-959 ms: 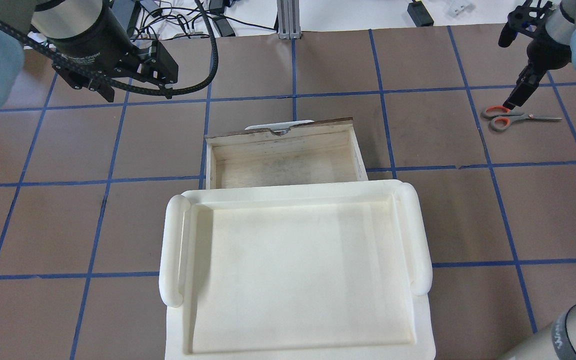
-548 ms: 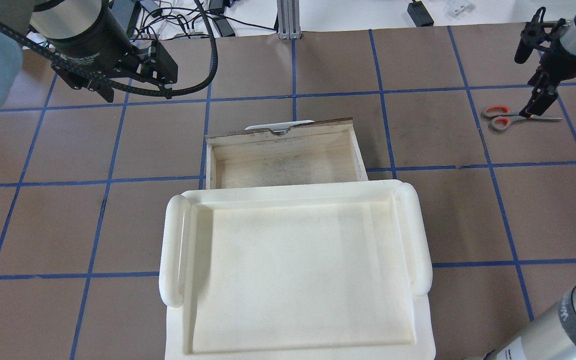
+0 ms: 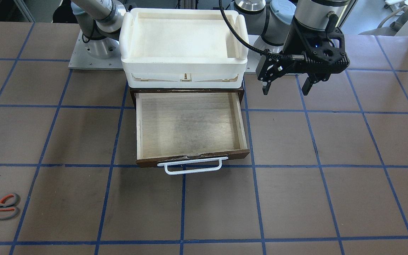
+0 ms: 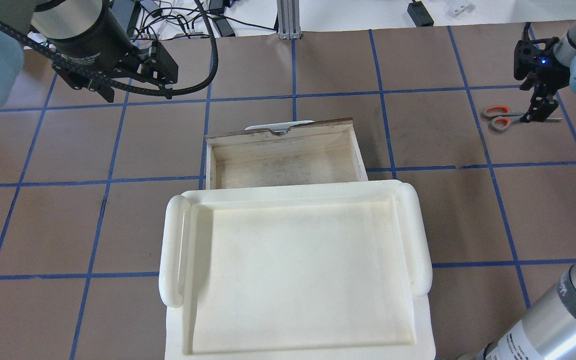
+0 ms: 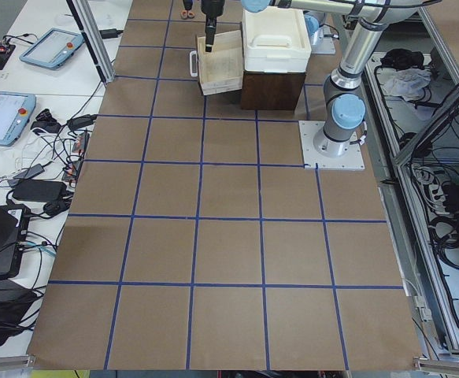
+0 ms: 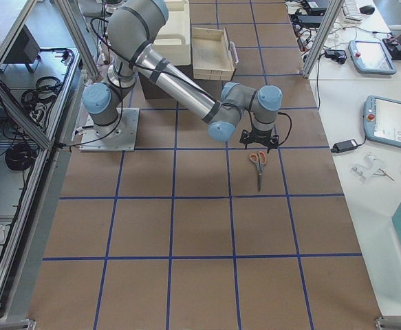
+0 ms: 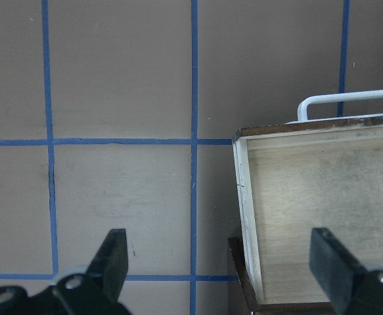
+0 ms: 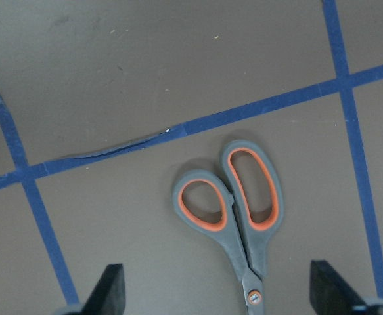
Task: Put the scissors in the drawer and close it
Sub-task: 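Lower the right gripper and close it on the scissors blades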
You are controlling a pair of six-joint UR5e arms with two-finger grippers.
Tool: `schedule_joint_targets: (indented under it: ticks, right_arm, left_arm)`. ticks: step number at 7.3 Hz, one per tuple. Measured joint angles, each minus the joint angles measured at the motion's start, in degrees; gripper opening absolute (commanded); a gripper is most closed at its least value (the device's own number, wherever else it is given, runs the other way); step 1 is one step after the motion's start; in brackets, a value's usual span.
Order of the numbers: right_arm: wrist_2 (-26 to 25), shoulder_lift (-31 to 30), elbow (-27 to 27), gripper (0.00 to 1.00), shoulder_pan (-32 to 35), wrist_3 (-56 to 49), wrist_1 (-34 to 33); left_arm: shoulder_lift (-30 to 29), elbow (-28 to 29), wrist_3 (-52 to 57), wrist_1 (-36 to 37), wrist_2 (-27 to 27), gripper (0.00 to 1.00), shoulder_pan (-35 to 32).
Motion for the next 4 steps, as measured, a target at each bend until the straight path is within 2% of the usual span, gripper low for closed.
schedule_joint_targets:
  ticks: [4]
  right_arm:
    - [1.63,3.28,-0.3,1.0,-0.69,-10.74,-5.04]
  left_arm:
    - [-0.03,-0.03,-0.01,0.0,0.0,1.0,0.0]
